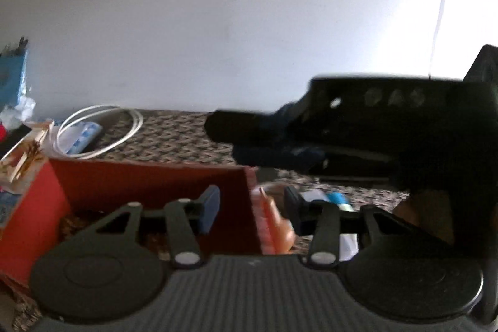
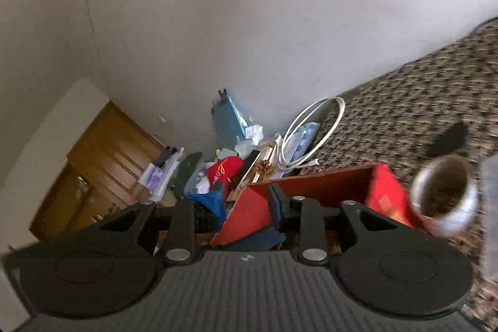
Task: Organize rigid objects
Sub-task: 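Lift the orange gourd with the right gripper off the table, then carry the gourd with the right gripper over the red box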
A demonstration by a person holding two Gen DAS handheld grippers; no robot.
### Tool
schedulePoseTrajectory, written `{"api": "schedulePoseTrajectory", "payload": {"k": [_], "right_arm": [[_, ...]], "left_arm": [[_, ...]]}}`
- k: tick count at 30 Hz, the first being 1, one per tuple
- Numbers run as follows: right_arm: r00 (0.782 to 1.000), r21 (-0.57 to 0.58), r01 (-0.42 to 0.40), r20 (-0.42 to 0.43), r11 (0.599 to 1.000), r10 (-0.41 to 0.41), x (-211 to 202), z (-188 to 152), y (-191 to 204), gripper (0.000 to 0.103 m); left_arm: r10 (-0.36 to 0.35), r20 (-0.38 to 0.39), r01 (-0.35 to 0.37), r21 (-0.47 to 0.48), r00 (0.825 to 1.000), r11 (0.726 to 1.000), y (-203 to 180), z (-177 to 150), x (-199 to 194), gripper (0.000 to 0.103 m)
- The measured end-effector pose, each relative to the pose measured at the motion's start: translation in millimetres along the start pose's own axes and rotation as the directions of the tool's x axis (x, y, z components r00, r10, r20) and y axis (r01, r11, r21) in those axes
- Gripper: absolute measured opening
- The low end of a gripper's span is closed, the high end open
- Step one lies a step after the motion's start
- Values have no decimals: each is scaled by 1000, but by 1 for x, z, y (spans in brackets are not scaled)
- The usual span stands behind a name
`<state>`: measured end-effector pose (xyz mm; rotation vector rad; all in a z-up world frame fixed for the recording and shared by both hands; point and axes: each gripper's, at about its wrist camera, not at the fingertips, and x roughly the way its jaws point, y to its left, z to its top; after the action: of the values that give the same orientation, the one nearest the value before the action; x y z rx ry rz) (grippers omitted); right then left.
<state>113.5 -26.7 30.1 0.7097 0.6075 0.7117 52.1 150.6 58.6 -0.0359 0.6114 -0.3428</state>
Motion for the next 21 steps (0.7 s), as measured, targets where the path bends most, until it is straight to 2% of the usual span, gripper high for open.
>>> {"api": "schedulePoseTrajectory", "payload": {"k": [2,5,8,9,10,13,14,17,21], "right_arm": [[999,23,42,-8,999,-42,25,-4,-4,13],[995,86,89,36,992,-92,24,-6,-11,13],[981,88,150,110,985,-160,-7,-8,-16,15],[972,85,191,125,978,-201,-20,-10,-15,16],[957,85,247,134,965,-257,-32,-12,-20,17],[906,67,399,123,915,-404,-56,-24,-35,17],[896,65,428,102,902,-432,-61,-29,-41,17],[892,32,450,31,892,-451,-63,-41,-57,17],[909,-15,414,-42,910,-414,-62,-43,-73,18]], "left_arm": [[21,-31,-21,-6,999,1000,24,-1,7,26],[-19,-62,17,-27,998,999,57,-2,6,24],[-55,-51,56,13,997,998,67,-5,1,24],[-68,-51,69,24,996,997,67,-6,2,32],[-90,-55,92,34,994,995,66,-6,3,43],[-145,-64,149,75,987,986,52,-9,0,44],[-161,-70,167,90,985,982,45,-11,-2,45],[-200,-98,211,114,975,971,28,-17,-4,47],[-207,-132,226,147,969,963,-2,-28,-6,48]]}}
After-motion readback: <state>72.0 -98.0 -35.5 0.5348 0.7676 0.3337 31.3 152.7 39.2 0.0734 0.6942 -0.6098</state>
